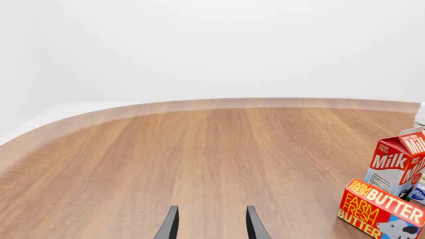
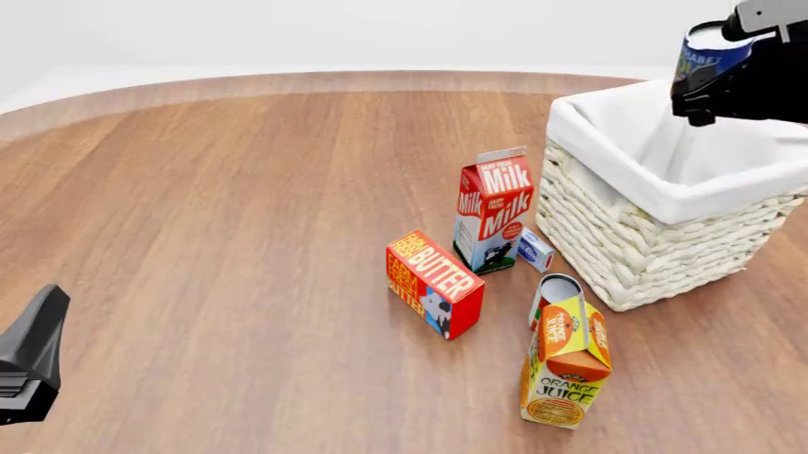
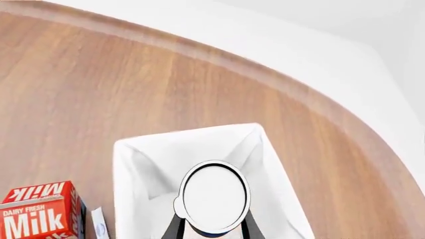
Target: Pick up the alphabet soup, and put it in the basket.
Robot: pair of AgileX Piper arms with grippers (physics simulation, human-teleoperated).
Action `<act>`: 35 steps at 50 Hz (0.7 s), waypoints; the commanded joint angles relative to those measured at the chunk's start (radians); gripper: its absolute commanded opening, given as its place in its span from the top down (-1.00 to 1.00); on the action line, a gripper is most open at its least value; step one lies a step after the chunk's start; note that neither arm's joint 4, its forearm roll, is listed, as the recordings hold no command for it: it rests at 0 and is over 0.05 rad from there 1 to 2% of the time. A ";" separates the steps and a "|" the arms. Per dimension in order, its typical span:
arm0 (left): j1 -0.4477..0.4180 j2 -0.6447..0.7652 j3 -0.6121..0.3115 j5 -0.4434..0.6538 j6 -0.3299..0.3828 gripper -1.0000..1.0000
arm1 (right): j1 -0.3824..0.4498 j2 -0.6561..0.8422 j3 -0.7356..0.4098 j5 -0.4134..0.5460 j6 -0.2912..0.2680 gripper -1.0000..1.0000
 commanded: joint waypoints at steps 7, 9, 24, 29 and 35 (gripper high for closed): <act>0.000 0.000 0.000 0.000 0.000 -1.00 | -0.019 0.058 -0.035 0.019 -0.020 1.00; 0.000 0.000 0.000 0.000 0.000 -1.00 | -0.020 0.062 -0.040 0.023 -0.022 1.00; 0.000 0.000 0.000 0.000 0.000 -1.00 | -0.044 0.108 -0.037 0.019 -0.043 1.00; 0.000 0.000 0.000 0.000 0.000 -1.00 | -0.050 0.129 -0.043 0.016 -0.046 1.00; 0.000 0.000 0.000 0.000 0.000 -1.00 | -0.048 0.137 -0.044 0.018 -0.048 1.00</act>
